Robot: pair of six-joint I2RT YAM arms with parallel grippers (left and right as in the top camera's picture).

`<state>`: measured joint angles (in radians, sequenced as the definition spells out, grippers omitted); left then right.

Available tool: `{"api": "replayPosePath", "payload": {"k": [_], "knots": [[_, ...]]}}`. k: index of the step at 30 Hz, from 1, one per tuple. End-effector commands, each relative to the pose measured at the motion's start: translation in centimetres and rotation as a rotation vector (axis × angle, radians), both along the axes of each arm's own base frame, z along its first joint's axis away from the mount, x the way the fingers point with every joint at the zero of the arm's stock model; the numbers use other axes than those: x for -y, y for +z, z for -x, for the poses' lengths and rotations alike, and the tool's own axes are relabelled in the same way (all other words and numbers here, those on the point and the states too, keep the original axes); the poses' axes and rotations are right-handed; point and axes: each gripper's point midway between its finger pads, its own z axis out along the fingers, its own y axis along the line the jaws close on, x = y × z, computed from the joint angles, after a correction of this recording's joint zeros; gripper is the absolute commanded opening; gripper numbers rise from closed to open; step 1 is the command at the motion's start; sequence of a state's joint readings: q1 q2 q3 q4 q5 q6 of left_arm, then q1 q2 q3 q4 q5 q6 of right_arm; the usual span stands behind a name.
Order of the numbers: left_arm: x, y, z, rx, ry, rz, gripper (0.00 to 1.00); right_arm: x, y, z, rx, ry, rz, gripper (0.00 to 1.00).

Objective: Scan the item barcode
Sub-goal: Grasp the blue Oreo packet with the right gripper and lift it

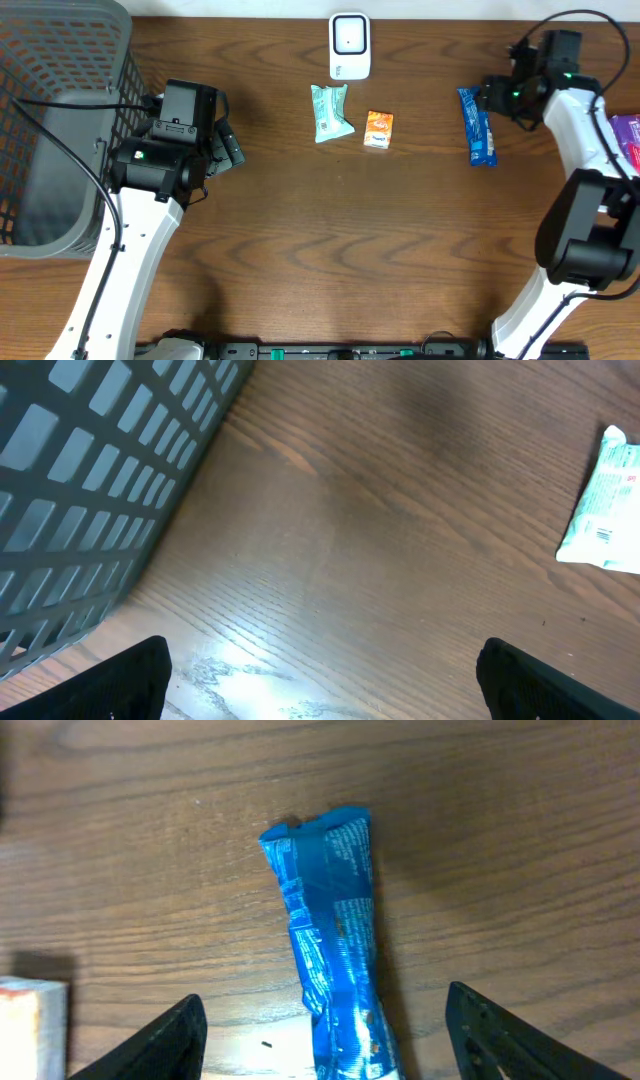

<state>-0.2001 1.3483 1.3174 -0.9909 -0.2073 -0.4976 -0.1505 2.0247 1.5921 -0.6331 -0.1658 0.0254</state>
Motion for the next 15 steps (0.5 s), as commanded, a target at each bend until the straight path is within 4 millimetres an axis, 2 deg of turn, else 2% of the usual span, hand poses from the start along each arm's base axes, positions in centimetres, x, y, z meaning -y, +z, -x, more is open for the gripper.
{"api": "replayPosePath", "payload": {"k": [1,4,5,6,7,12,15], "knots": [[0.0,0.0,0.0,-0.003,0.008,0.008,0.98,-0.4,-0.6,-0.4,-0.028,0.004,0.227,0.72],[0.0,0.0,0.0,-0.003,0.008,0.008,0.98,-0.2,-1.4,-0.4,-0.058,-0.029,0.412,0.77],[0.0,0.0,0.0,-0.003,0.008,0.008,0.98,-0.3,-2.2,-0.6,-0.068,-0.034,0.471,0.77],[0.0,0.0,0.0,-0.003,0.008,0.008,0.98,-0.4,-2.7,-0.6,-0.074,-0.034,0.482,0.77],[0.0,0.0,0.0,-0.003,0.008,0.008,0.98,-0.4,-4.1,-0.6,-0.097,-0.030,0.494,0.77],[0.0,0.0,0.0,-0.003,0.008,0.008,0.98,-0.4,-7.4,-0.3,-0.157,0.000,0.499,0.77],[0.0,0.0,0.0,-0.003,0.008,0.008,0.98,-0.5,-8.8,-0.1,-0.183,0.020,0.501,0.71]]}}
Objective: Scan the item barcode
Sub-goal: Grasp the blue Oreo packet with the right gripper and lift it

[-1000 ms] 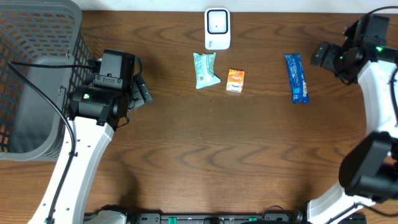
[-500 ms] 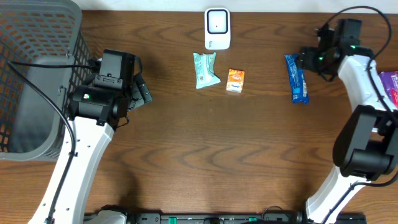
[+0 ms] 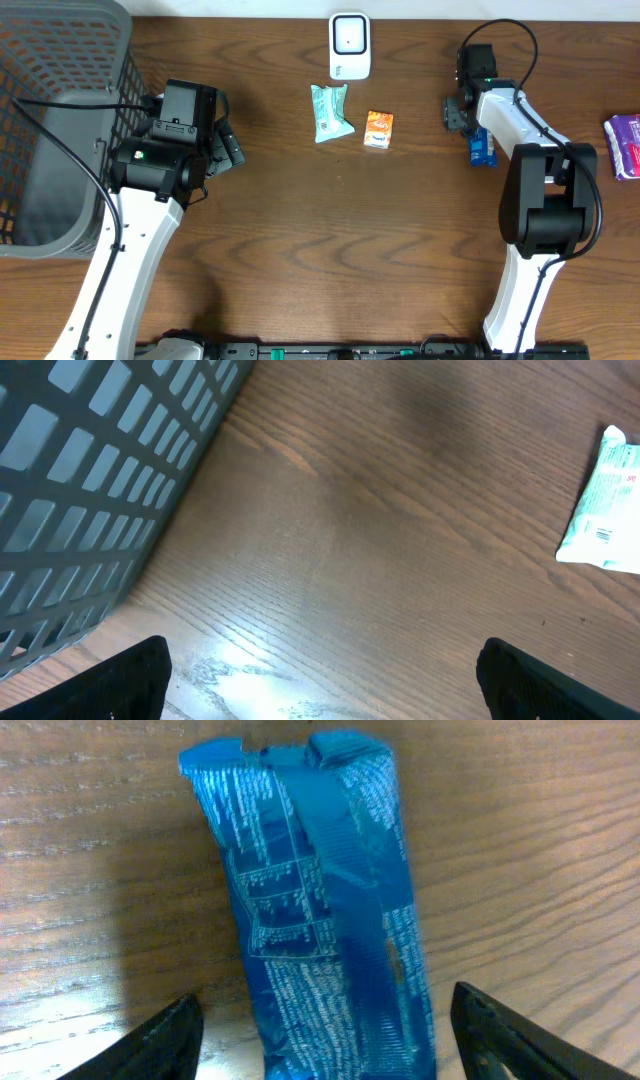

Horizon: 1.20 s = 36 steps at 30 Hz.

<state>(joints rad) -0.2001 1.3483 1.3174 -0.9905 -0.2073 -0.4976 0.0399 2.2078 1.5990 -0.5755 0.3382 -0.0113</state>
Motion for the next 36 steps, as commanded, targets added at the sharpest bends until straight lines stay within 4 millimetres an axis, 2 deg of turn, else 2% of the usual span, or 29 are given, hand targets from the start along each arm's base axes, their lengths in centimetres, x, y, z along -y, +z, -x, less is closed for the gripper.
{"api": "replayPosePath", "payload": {"k": [1,2,5,6,9,12,14,17,18,22,25,26,28,29,30,32,36], "knots": [[0.0,0.0,0.0,-0.003,0.008,0.008,0.98,0.5,-1.8,0.4,-0.049,0.011,0.038,0.69],[0.0,0.0,0.0,-0.003,0.008,0.008,0.98,0.5,-2.1,0.5,-0.056,0.012,0.037,0.66],[0.0,0.0,0.0,-0.003,0.008,0.008,0.98,0.5,-2.6,0.6,-0.064,0.010,0.036,0.46],[0.0,0.0,0.0,-0.003,0.008,0.008,0.98,0.4,-2.6,0.6,-0.062,0.008,0.034,0.43],[0.0,0.0,0.0,-0.003,0.008,0.008,0.98,0.3,-2.3,0.4,-0.052,0.009,0.071,0.49],[0.0,0.0,0.0,-0.003,0.008,0.008,0.98,0.3,-1.9,0.3,-0.047,0.007,0.123,0.47],[0.0,0.0,0.0,-0.003,0.008,0.008,0.98,0.1,-1.9,0.3,-0.046,0.004,0.122,0.39],[0.0,0.0,0.0,-0.003,0.008,0.008,0.98,0.0,-2.0,0.5,-0.042,-0.018,0.109,0.04],[0.0,0.0,0.0,-0.003,0.008,0.008,0.98,-0.3,-2.1,0.6,-0.048,-0.014,0.100,0.01],[0.0,0.0,0.0,-0.003,0.008,0.008,0.98,-1.7,-2.3,0.8,-0.065,-0.007,0.007,0.01],[0.0,0.0,0.0,-0.003,0.008,0.008,0.98,-3.6,-1.3,0.4,-0.084,0.001,-0.153,0.01],[0.0,0.0,0.0,-0.003,0.008,0.008,0.98,-5.7,0.4,-0.2,-0.093,0.041,-0.322,0.01],[0.0,0.0,0.0,-0.003,0.008,0.008,0.98,-8.0,2.9,-0.5,-0.103,0.084,-0.516,0.01],[0.0,0.0,0.0,-0.003,0.008,0.008,0.98,-8.9,4.1,-0.3,-0.114,0.098,-0.603,0.01],[0.0,0.0,0.0,-0.003,0.008,0.008,0.98,-10.2,6.1,0.4,-0.141,0.117,-0.759,0.01],[0.0,0.0,0.0,-0.003,0.008,0.008,0.98,-10.9,7.8,0.9,-0.153,0.140,-0.919,0.01],[0.0,0.0,0.0,-0.003,0.008,0.008,0.98,-10.4,9.6,1.1,-0.118,0.166,-1.194,0.01]]}}
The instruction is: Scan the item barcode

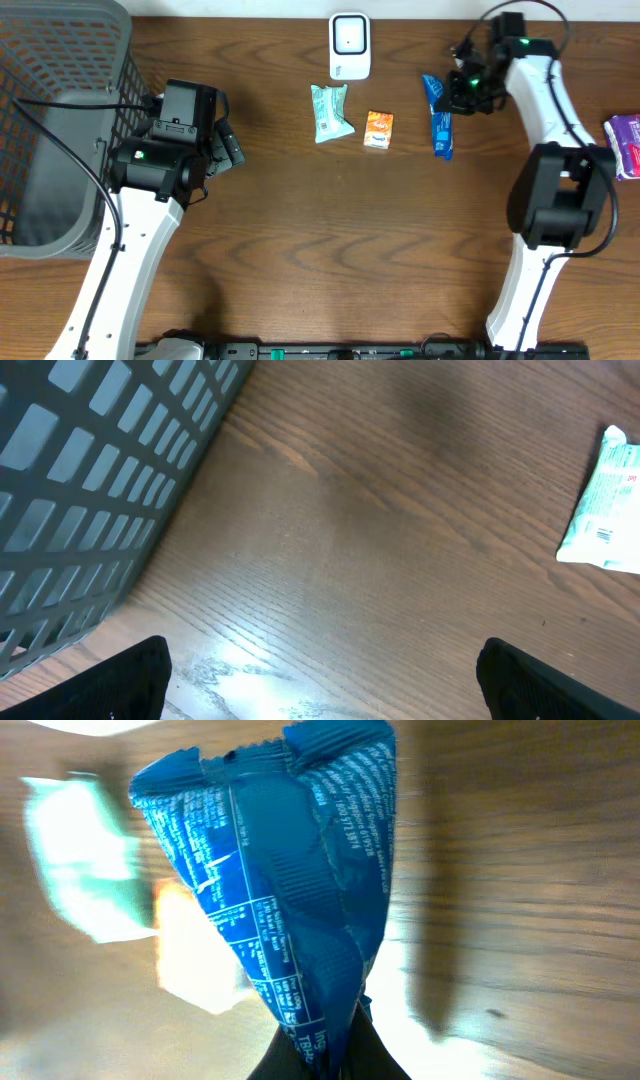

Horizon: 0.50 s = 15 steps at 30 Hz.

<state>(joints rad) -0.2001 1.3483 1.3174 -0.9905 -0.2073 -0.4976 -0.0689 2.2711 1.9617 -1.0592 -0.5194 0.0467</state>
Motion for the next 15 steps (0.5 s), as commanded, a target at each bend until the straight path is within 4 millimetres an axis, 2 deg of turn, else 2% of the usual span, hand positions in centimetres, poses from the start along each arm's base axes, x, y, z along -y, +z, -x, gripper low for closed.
{"api": "replayPosePath", "payload": {"k": [1,4,8,11,12,13,15], "knots": [[0.0,0.0,0.0,-0.003,0.008,0.008,0.98,-1.4,3.4,-0.1,0.051,0.021,-0.412,0.01],[0.0,0.0,0.0,-0.003,0.008,0.008,0.98,-0.7,2.6,0.0,0.046,-0.011,-0.582,0.01],[0.0,0.0,0.0,-0.003,0.008,0.008,0.98,-0.4,-0.2,0.5,0.003,-0.053,-0.754,0.01],[0.0,0.0,0.0,-0.003,0.008,0.008,0.98,0.4,-3.0,0.4,-0.057,-0.111,-0.711,0.01],[0.0,0.0,0.0,-0.003,0.008,0.008,0.98,1.4,-4.6,0.1,-0.085,-0.160,-0.617,0.05],[0.0,0.0,0.0,-0.003,0.008,0.008,0.98,3.2,-6.4,-0.2,-0.102,-0.219,-0.475,0.17],[0.0,0.0,0.0,-0.003,0.008,0.008,0.98,5.3,-7.3,-0.5,-0.100,-0.260,-0.342,0.33]]}}
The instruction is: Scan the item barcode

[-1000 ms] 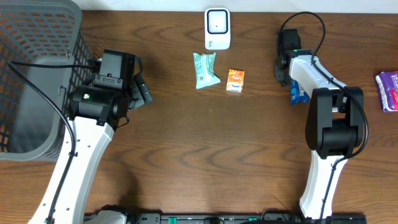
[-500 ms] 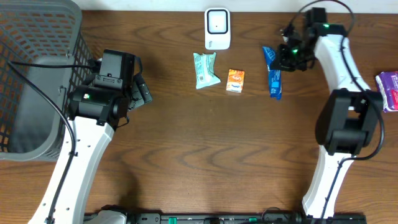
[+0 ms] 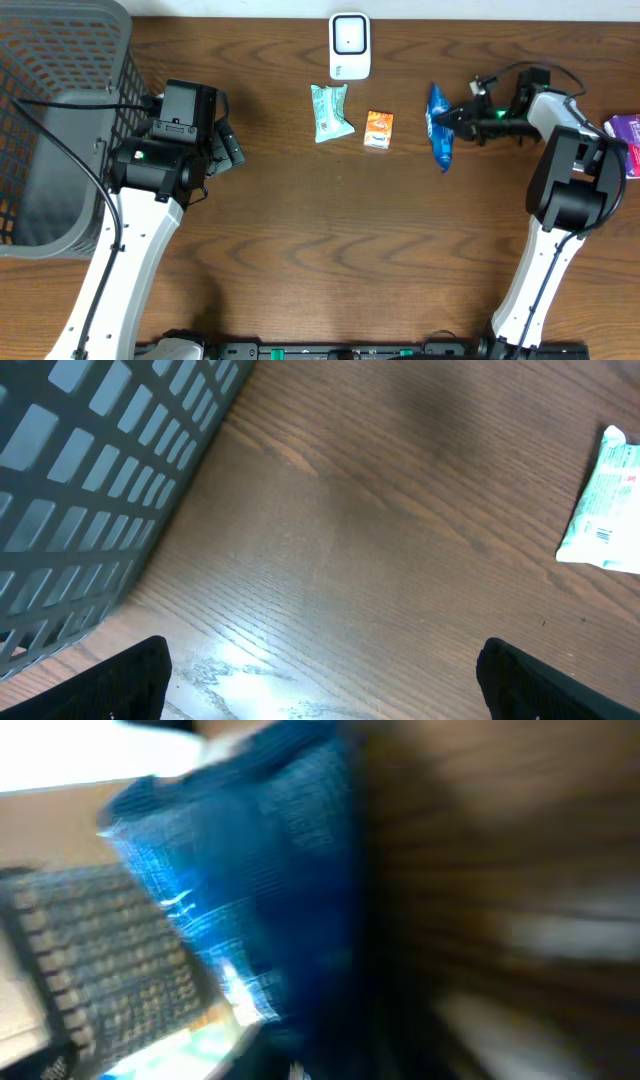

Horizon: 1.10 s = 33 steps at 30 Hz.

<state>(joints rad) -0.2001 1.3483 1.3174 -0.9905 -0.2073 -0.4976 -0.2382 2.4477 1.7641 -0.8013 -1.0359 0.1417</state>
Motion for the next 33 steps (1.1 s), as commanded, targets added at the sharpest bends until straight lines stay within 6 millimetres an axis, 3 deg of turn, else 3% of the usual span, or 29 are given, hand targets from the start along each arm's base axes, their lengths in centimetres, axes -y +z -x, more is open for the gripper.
{"api": "replayPosePath", "payload": {"k": [1,6,8,10,13,17,19,22,25,26,29,33], "knots": [[0.0,0.0,0.0,-0.003,0.008,0.008,0.98,4.8,-0.6,-1.2,-0.051,-0.102,0.265,0.38],[0.0,0.0,0.0,-0.003,0.008,0.008,0.98,9.5,3.7,-2.0,-0.056,-0.151,0.488,0.45],[0.0,0.0,0.0,-0.003,0.008,0.008,0.98,10.4,5.8,-2.0,-0.050,-0.142,0.576,0.46],[0.0,0.0,0.0,-0.003,0.008,0.008,0.98,9.6,7.8,-1.9,-0.033,-0.093,0.617,0.48],[0.0,0.0,0.0,-0.003,0.008,0.008,0.98,6.9,8.9,-1.5,-0.007,0.004,0.629,0.53],[0.0,0.0,0.0,-0.003,0.008,0.008,0.98,3.0,8.0,0.0,-0.041,0.131,0.703,0.60],[0.0,0.0,0.0,-0.003,0.008,0.008,0.98,1.8,7.6,0.7,-0.063,0.177,0.753,0.53],[0.0,0.0,0.0,-0.003,0.008,0.008,0.98,1.1,6.8,1.8,-0.099,0.246,0.903,0.33],[0.0,0.0,0.0,-0.003,0.008,0.008,0.98,0.6,5.7,2.3,-0.127,0.259,1.054,0.04],[0.0,0.0,0.0,-0.003,0.008,0.008,0.98,0.2,5.3,2.3,-0.124,0.267,1.054,0.01],[0.0,0.0,0.0,-0.003,0.008,0.008,0.98,-0.7,3.3,2.6,-0.123,0.289,1.055,0.01],[0.0,0.0,0.0,-0.003,0.008,0.008,0.98,-0.3,1.2,3.2,-0.144,0.295,1.060,0.01]]}}
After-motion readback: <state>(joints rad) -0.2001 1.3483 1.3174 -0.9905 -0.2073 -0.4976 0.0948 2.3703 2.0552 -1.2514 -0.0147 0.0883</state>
